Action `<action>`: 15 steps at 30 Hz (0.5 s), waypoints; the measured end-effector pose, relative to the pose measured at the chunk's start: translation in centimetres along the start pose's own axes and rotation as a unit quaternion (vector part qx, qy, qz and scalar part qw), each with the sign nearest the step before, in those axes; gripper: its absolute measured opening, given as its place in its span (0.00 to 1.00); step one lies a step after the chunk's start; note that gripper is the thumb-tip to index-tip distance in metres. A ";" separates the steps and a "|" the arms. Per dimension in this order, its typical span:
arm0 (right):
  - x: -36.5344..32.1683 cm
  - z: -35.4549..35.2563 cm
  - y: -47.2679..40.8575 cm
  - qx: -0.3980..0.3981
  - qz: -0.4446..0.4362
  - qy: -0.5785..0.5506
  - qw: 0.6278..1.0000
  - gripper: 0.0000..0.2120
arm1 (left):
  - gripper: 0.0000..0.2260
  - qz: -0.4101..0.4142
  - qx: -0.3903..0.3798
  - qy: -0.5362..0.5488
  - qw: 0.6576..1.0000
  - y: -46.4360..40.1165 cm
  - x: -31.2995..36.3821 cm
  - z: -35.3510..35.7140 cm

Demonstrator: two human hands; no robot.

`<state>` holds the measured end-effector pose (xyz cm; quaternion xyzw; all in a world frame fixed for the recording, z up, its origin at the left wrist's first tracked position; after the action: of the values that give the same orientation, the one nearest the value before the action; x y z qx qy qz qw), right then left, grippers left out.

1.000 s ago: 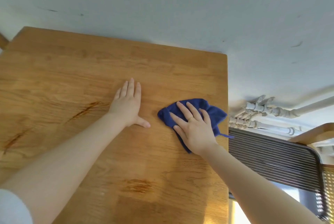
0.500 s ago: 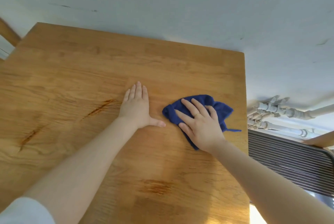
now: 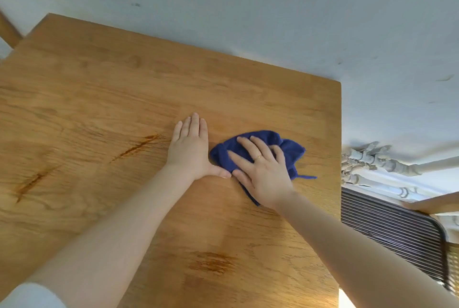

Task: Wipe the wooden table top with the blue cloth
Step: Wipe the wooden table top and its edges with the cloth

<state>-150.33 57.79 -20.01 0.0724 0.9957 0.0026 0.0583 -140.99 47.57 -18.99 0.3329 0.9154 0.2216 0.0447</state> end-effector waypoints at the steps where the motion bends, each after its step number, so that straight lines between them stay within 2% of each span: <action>1: -0.3 0.2 0.1 -0.012 -0.018 -0.002 1.000 0.20 | 0.62 0.001 0.005 0.001 1.000 0.0 0.0 -0.1; 4: 0.5 0.1 -3.0 -0.019 -0.027 -0.014 0.999 0.21 | 0.62 0.007 0.005 0.006 1.000 -0.2 -0.1 0.1; 7: 2.4 0.0 -7.4 -0.023 0.082 -0.030 0.996 0.21 | 0.62 0.012 0.003 0.016 1.000 -0.4 -0.3 0.5; 9: 2.6 0.3 -8.8 -0.023 0.116 -0.014 0.993 0.20 | 0.60 0.024 0.003 0.022 0.999 -0.5 -0.8 0.4; 12: 1.3 0.4 -7.3 -0.007 0.094 -0.012 0.995 0.24 | 0.56 0.050 -0.006 0.040 0.998 -0.3 -2.0 0.0; 15: -2.2 0.9 -3.8 -0.001 0.049 -0.007 0.999 0.22 | 0.54 0.061 0.032 0.021 0.997 0.0 -3.3 -1.5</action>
<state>-148.64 53.75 -20.74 0.1210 0.9905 0.0056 0.0653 -138.76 44.91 -17.91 0.3843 0.9010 0.2013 0.0009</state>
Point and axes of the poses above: each hand's wrist, its own y-axis away from the middle knuckle, its own z-axis out of the palm, x = y × z, the point moved 8 cm from there along -y, towards the middle knuckle, and after that the axes turned 2 degrees about y, right-handed, at the moved point
